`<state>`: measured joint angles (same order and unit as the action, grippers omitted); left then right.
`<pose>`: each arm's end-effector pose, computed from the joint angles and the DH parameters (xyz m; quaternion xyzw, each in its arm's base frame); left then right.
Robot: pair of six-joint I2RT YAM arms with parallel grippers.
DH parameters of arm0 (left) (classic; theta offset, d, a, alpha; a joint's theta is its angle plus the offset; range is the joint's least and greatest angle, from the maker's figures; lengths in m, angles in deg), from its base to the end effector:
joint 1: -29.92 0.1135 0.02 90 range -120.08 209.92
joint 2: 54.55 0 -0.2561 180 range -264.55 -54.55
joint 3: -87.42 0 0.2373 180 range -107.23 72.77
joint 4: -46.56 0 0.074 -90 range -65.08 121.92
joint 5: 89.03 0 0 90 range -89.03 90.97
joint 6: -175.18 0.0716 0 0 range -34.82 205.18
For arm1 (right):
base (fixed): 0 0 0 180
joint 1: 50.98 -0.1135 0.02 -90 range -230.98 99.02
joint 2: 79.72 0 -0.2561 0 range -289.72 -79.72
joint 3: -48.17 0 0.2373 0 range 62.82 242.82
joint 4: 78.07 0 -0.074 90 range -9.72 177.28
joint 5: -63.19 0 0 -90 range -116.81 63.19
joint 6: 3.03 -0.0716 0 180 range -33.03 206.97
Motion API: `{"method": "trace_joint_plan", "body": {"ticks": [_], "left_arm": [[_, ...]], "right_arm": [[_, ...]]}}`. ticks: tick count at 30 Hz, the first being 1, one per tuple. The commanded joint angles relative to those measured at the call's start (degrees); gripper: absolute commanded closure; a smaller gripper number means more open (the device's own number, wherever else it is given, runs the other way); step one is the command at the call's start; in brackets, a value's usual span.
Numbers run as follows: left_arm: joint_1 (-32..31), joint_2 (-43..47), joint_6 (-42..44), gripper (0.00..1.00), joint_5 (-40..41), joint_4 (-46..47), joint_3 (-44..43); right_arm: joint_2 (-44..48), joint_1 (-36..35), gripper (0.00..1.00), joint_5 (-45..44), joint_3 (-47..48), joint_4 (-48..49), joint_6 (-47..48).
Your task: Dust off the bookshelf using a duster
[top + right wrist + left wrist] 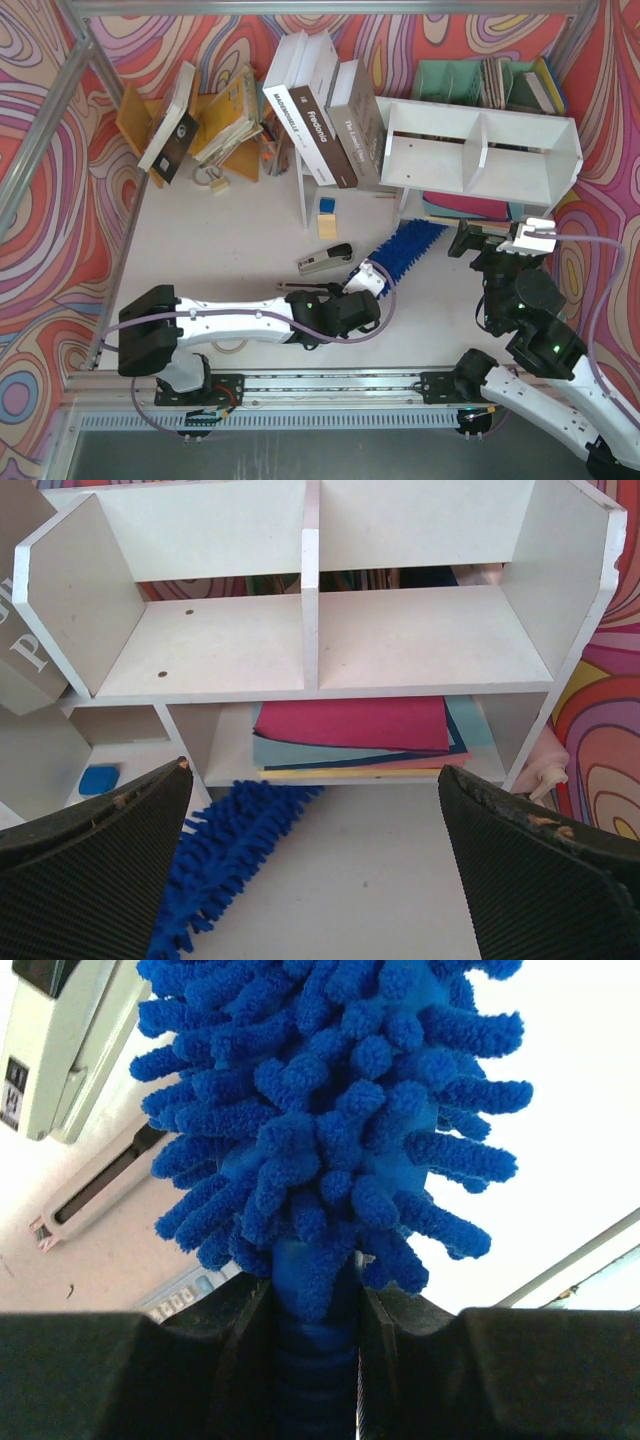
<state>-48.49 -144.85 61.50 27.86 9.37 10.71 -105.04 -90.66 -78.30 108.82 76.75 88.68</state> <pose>0.0999 -0.3257 0.2070 0.3518 0.8495 -0.1161 0.3755 0.1118 0.0200 0.3812 0.1073 0.6585 -0.0389 0.7439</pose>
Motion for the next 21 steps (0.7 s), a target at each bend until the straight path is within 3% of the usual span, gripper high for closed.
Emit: {"method": "trace_joint_plan", "body": {"ticks": [1, 9, 21], "left_arm": [[0.9, 4.2, -3.9, 1.00, 4.5, 1.7, 3.0], [1.0, 1.5, -1.7, 1.00, 3.5, 3.1, -0.2], [1.0, -11.7, 7.7, 1.00, -5.5, 7.3, -15.3]], "right_arm": [[-0.4, 0.1, 0.01, -1.0, -0.2, 1.6, 0.6], [-0.3, 0.2, 0.01, -1.0, -0.2, 1.6, 0.4], [0.5, 0.1, 0.01, -1.0, -0.2, 1.5, 0.4]]}}
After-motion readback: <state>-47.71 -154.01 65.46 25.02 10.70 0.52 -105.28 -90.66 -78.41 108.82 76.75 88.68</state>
